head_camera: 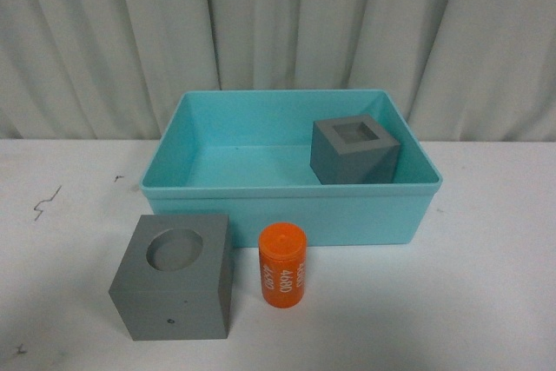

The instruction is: Place gray and orange parts in blue box

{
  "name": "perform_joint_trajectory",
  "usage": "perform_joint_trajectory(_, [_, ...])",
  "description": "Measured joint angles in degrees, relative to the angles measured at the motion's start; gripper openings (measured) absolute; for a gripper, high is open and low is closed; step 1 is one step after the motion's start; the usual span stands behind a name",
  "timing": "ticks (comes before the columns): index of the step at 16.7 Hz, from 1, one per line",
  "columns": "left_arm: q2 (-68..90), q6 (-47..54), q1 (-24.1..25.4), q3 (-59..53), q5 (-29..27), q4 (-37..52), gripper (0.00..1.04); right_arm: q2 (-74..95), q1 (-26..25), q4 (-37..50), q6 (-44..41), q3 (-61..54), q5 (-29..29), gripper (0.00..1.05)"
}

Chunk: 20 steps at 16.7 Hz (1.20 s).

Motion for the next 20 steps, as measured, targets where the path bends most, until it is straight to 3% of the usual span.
perform_joint_trajectory(4, [27.0, 1.6, -1.1, 10.4, 4.1, 17.0, 0.98, 0.0, 0.0, 0.0, 0.0, 0.0, 0.0, 0.98])
perform_joint_trajectory(9, [55.2, 4.6, -3.8, 23.2, 5.0, 19.8, 0.98, 0.0, 0.0, 0.0, 0.0, 0.0, 0.0, 0.98])
perform_joint_trajectory(20, [65.3, 14.1, -5.9, 21.8, 6.3, 20.2, 0.98, 0.0, 0.0, 0.0, 0.0, 0.0, 0.0, 0.98])
